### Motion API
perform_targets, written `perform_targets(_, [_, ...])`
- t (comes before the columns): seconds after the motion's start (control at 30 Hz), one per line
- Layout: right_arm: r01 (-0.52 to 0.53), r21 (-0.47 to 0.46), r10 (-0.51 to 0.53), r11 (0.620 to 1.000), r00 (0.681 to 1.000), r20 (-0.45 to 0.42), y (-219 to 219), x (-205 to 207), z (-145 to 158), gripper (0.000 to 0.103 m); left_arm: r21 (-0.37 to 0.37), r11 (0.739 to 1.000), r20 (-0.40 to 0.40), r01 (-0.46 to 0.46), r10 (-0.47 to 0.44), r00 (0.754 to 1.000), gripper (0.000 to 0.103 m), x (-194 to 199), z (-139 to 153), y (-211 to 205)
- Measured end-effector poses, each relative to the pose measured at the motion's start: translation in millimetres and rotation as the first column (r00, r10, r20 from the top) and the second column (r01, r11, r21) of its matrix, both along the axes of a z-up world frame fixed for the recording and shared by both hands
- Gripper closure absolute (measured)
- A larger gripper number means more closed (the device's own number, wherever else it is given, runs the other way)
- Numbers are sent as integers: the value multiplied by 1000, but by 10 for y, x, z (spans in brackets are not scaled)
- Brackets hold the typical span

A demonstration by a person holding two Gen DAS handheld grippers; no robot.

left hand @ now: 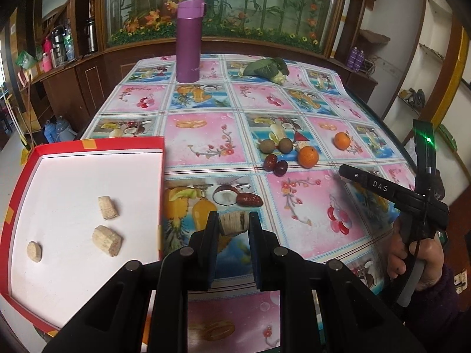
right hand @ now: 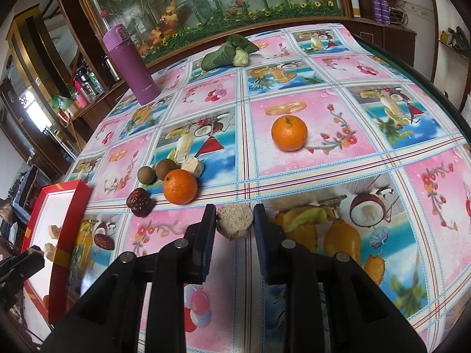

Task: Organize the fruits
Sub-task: 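Grasp a pale round biscuit with the right tool while the left tool grasps a banana chunk, then carry both held pieces over the red-rimmed tray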

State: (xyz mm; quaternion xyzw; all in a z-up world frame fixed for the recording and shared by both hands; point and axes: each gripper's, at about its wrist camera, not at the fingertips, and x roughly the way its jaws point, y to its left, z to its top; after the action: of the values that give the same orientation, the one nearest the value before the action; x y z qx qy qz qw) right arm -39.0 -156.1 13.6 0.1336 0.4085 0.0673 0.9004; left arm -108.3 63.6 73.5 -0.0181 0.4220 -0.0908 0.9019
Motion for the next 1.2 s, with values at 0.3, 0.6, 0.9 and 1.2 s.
perform_targets(0.3, [30,-43,-29,999,999,15,6,0,-3,75,-29,996,6,-80,80,997,85,-63,1,362])
perform_targets(0.6, [19,-52,-17,998,999,41,116,-19,38,75,-57,987,15,-148,149,989,85,-143,2,729])
perform_targets(0.9, [-203,24,201,979,976,78,1083,-41,221,75,-63,965,42,-255,257,965,85,-298,60,1255])
perform_targets(1.2, [-490,19,488,871,870,63,2382,-208,390,75,-15,927,43,-376,376,926,85,-406,-63,1695])
